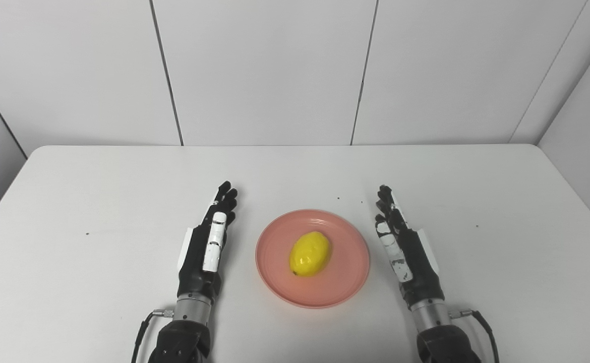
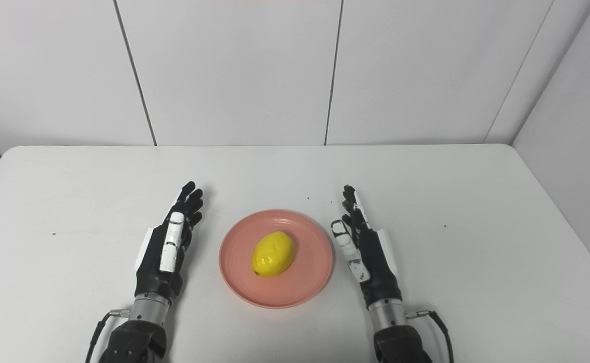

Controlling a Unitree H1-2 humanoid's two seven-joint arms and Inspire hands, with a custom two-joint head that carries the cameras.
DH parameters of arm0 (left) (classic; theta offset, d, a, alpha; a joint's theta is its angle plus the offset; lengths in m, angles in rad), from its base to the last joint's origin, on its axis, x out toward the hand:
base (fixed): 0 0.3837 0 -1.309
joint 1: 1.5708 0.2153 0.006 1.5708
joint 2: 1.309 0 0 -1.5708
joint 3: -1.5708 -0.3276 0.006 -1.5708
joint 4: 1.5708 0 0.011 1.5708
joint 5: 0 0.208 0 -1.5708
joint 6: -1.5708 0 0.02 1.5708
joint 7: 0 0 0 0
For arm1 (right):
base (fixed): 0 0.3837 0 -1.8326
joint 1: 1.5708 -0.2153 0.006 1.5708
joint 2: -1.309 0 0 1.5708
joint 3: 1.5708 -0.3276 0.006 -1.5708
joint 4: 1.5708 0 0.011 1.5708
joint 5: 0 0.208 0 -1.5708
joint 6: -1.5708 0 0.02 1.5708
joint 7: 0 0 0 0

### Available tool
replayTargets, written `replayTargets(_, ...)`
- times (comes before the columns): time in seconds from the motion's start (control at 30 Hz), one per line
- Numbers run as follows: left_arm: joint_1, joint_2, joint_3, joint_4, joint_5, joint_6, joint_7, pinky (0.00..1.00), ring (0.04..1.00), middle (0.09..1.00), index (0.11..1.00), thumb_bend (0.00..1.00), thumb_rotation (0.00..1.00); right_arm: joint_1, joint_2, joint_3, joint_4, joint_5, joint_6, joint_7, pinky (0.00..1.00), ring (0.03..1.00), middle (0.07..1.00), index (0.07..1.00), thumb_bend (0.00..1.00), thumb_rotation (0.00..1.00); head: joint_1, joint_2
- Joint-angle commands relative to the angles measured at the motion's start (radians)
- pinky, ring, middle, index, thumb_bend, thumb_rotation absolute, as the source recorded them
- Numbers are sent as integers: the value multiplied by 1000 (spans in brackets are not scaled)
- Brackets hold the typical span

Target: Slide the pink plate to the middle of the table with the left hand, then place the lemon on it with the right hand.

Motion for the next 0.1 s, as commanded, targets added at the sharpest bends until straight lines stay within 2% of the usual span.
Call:
replayTargets(0.0, -14, -13, -6, -32, -5, -12, -3, 984, 969, 954, 938, 434, 1000, -12, 8, -8, -41, -12, -30, -20, 916, 943, 947, 942, 579, 999, 2, -1)
replayTargets(0.07, -11, -13, -8, -34, -1, -11, -2, 983, 969, 954, 937, 433, 1000, -8, 12, -15, -51, -9, -23, -21, 930, 950, 950, 943, 578, 1000, 5, 1)
